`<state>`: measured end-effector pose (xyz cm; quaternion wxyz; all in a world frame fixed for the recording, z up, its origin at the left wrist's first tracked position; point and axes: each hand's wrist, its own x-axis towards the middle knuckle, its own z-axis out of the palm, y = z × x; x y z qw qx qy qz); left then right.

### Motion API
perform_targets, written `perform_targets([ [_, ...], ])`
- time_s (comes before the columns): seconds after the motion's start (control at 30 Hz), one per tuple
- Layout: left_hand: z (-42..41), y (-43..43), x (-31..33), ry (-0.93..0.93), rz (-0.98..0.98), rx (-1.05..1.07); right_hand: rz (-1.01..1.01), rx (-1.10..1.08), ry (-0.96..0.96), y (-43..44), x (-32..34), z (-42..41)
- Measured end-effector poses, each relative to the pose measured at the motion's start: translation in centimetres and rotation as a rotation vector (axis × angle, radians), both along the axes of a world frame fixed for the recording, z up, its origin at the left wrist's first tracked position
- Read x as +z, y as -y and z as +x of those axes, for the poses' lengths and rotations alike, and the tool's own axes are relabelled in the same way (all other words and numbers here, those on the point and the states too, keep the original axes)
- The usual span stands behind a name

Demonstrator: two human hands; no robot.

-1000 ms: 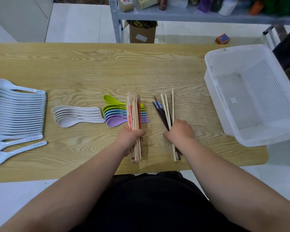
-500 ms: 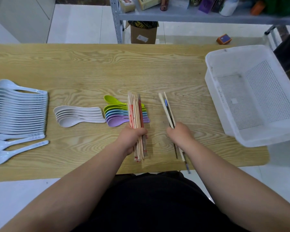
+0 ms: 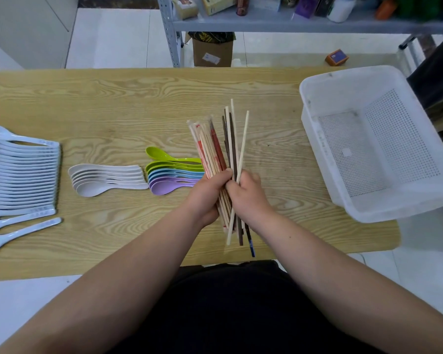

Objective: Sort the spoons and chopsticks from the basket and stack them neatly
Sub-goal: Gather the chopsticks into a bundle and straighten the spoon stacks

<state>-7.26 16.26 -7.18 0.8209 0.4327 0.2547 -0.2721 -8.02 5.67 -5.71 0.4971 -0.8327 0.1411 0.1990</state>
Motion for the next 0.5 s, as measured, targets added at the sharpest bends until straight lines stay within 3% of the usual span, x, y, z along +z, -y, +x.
perform_targets([
  [0.3,0.9,-0.1,0.8,0.055,0.050,-0.169,0.023,0.375,0.113,1.2,1.1,-0.1],
  [0.5,1.8,0.8,0.5,0.006,0.160,-0.106,0.003,0.364,-0.002,1.9,1.1,0.6],
])
